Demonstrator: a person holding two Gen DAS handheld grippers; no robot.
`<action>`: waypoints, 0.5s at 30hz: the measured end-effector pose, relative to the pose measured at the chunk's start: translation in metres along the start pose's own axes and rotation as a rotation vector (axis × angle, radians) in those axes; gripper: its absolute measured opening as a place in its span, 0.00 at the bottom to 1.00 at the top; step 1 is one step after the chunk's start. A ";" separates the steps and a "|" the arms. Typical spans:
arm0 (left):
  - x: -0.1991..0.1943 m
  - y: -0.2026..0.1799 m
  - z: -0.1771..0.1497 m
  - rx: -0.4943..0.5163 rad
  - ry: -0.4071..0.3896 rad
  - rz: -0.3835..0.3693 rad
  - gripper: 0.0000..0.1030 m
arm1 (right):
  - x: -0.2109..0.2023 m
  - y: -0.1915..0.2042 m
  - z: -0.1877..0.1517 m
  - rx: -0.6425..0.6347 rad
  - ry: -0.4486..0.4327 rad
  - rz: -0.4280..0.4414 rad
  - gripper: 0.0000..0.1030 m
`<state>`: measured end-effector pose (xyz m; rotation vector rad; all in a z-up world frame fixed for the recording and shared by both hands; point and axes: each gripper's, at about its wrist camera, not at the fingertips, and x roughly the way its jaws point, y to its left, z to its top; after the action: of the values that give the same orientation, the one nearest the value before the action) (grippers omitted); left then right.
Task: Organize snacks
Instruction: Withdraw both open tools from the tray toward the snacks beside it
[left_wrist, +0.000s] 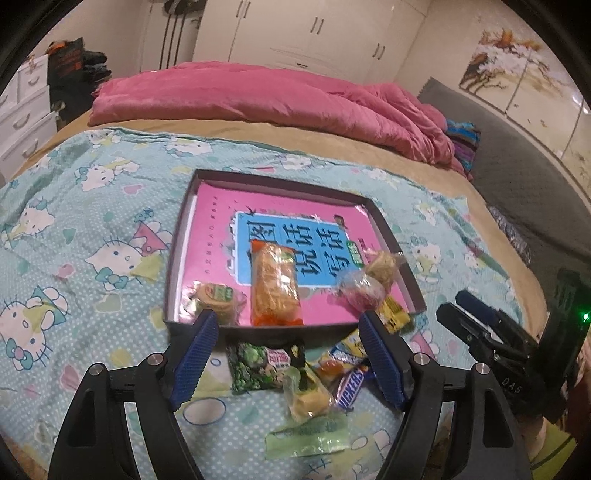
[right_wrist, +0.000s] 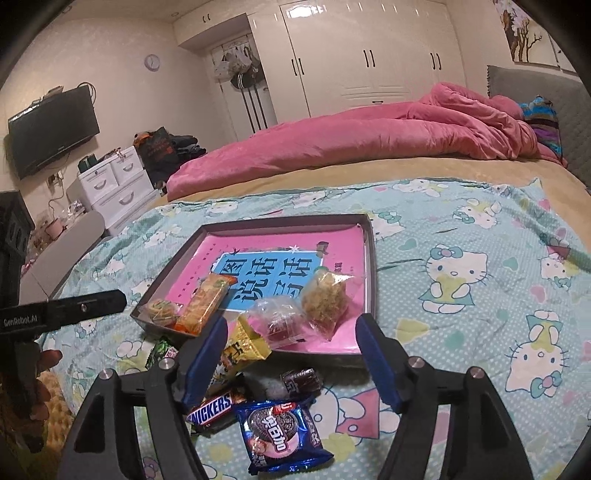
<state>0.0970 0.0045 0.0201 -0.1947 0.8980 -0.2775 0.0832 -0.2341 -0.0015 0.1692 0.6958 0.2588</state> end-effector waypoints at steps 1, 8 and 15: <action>0.001 -0.002 -0.001 0.005 0.004 0.000 0.77 | 0.000 0.001 0.000 -0.005 0.001 0.001 0.69; 0.000 -0.012 -0.012 0.025 0.029 -0.007 0.77 | -0.004 0.007 -0.005 -0.025 0.016 -0.008 0.70; 0.007 -0.020 -0.024 0.033 0.086 -0.024 0.77 | -0.005 0.008 -0.013 -0.007 0.061 -0.017 0.70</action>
<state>0.0793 -0.0176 0.0054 -0.1641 0.9766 -0.3243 0.0700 -0.2273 -0.0068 0.1491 0.7569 0.2509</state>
